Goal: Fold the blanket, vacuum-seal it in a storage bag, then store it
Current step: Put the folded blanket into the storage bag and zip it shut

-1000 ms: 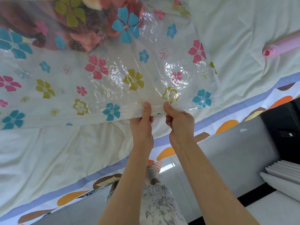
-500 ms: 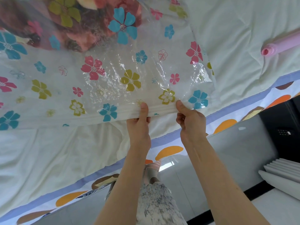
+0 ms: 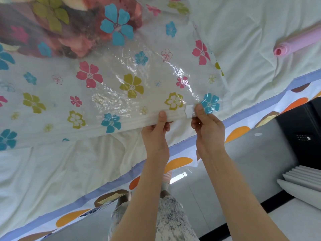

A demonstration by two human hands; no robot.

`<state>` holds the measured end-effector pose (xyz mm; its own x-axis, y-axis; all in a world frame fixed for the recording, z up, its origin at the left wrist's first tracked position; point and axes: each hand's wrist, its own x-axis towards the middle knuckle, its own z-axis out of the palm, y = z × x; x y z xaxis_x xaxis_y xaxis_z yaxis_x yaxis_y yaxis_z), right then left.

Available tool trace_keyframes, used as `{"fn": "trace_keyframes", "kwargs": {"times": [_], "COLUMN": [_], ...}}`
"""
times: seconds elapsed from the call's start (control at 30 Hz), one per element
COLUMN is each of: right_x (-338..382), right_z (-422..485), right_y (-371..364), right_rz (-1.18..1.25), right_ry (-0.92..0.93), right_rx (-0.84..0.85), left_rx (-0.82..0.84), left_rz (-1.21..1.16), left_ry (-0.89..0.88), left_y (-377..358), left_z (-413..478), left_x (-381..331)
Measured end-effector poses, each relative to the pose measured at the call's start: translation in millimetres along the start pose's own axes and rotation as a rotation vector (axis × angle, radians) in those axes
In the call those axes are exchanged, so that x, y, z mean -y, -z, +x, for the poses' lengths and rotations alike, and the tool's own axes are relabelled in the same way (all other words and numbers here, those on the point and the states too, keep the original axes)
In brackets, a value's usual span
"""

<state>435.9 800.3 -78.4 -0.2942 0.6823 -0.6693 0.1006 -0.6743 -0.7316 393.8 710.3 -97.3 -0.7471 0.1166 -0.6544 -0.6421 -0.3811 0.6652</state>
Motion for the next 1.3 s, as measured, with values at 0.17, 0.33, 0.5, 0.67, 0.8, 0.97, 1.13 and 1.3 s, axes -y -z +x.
{"fn": "trace_keyframes", "kwargs": {"times": [0.17, 0.33, 0.5, 0.67, 0.8, 0.97, 1.13, 1.3], "right_x": [-3.0, 0.1, -1.7, -8.0, -23.6, -32.3, -34.6, -45.9], "right_z": [-2.5, -1.8, -3.4, -11.1, -26.5, -31.5, -28.6, -33.7], "right_y": [0.6, 0.2, -0.2, -2.3, -17.0, -35.4, -42.7, -43.2], "right_rz": [0.007, -0.013, -0.021, -0.019, -0.134, -0.062, -0.067, -0.133], "right_ry": [-0.009, -0.02, -0.039, -0.098, -0.171, -0.096, -0.106, -0.094], "right_rx": [-0.012, -0.014, -0.011, 0.067, 0.149, 0.052, -0.085, 0.03], "left_rx": [-0.041, -0.106, -0.009, -0.074, -0.086, -0.015, -0.009, -0.032], "left_rz": [-0.169, -0.06, -0.063, 0.037, 0.09, 0.019, -0.115, -0.016], "left_ry": [0.082, 0.03, 0.039, 0.013, 0.054, 0.131, 0.179, 0.081], "left_y": [-8.0, -17.2, -4.3, 6.3, 4.4, 8.7, 24.1, 34.3], "left_z": [-2.3, -1.8, -0.6, -0.8, -2.5, -0.2, 5.8, 13.3], "left_x": [1.2, 3.0, -0.8, -3.0, -6.7, -11.5, -23.5, -32.5]}}
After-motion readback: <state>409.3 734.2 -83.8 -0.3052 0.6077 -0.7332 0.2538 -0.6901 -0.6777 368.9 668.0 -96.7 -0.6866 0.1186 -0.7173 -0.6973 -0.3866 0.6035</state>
